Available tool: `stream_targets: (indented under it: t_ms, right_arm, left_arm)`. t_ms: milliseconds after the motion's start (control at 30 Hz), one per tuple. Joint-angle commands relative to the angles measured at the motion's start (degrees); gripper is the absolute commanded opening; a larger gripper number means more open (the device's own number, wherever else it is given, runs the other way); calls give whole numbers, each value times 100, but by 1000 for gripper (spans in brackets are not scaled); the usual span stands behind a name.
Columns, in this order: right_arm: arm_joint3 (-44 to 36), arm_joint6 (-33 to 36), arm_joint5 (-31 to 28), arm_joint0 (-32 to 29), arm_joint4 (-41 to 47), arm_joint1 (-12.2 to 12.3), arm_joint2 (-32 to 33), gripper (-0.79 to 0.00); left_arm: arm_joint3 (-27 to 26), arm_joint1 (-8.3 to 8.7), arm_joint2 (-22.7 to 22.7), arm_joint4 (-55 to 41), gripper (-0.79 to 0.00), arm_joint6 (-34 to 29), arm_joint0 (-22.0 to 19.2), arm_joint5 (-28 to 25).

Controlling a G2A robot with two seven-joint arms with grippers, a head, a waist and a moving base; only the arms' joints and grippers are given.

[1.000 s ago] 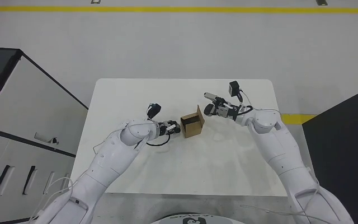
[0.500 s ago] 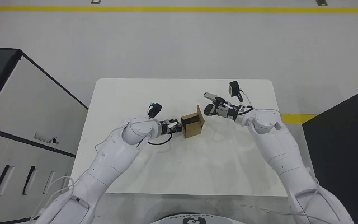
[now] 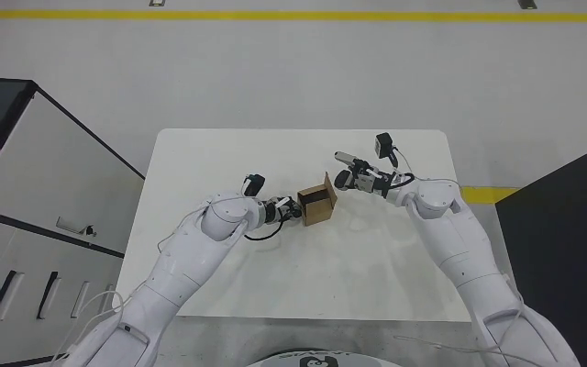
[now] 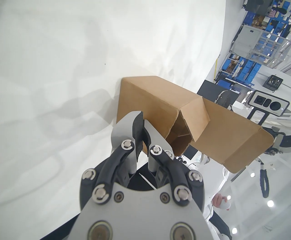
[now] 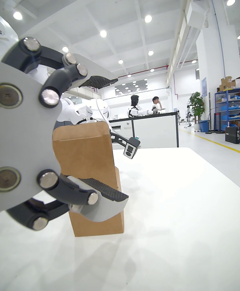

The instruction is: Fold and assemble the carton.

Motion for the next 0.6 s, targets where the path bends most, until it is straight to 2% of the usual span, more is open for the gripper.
stream_targets:
  t_ms: [0,200,267,567]
  right_arm:
    - [-218,221,78,121,-163,18,-23,0]
    - [-504,1214,444,661,-864,88,-185,0]
    - [-591,1487,391,793,-1090,126,-172,0]
    - [-623,1421,412,781,-1298,147,-171,0]
  left_arm:
    - [0,0,0,0,-785,1,0,2]
    - [0,0,0,0,-785,1,0,2]
    - [0,0,0,0,-785,1,0,2]
    - [0,0,0,0,-785,1,0,2]
